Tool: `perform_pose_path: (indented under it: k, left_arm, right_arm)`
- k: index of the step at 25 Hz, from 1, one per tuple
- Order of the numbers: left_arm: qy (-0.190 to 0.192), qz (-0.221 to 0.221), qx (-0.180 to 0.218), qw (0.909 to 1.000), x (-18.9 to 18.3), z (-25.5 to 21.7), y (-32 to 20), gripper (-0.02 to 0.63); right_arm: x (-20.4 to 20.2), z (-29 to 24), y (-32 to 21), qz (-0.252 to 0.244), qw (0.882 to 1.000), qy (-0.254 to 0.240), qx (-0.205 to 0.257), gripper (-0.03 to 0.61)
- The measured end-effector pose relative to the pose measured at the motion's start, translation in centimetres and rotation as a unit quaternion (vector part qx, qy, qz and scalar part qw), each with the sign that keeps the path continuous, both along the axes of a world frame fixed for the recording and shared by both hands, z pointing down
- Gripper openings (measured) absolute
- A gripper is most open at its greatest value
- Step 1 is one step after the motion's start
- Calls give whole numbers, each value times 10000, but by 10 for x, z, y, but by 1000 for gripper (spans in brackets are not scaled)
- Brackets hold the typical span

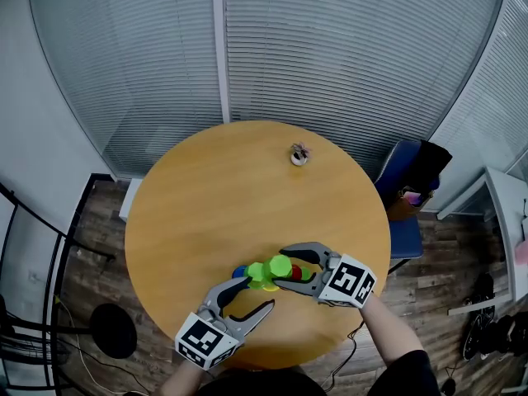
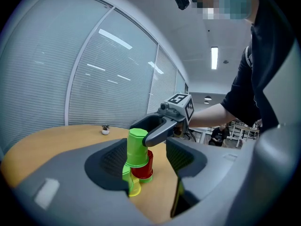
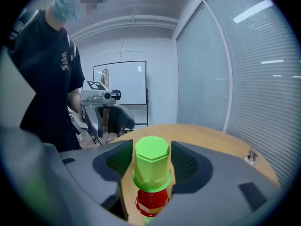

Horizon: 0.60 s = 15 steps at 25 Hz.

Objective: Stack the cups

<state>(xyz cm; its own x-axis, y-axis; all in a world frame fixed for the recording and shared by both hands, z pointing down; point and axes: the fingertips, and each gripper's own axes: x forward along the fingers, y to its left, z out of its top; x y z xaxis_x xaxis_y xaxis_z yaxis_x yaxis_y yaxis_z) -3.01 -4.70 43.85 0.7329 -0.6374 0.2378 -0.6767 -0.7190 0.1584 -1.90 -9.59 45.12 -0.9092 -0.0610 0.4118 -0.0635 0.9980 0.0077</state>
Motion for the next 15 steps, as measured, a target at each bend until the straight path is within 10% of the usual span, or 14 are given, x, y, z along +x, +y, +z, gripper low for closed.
perform_pose_path:
  k: [15]
  left_arm:
    - [45, 24, 137, 9999, -9, -9, 8, 249]
  right_arm:
    - [8, -49, -1, 738, 9949, -630, 289, 235]
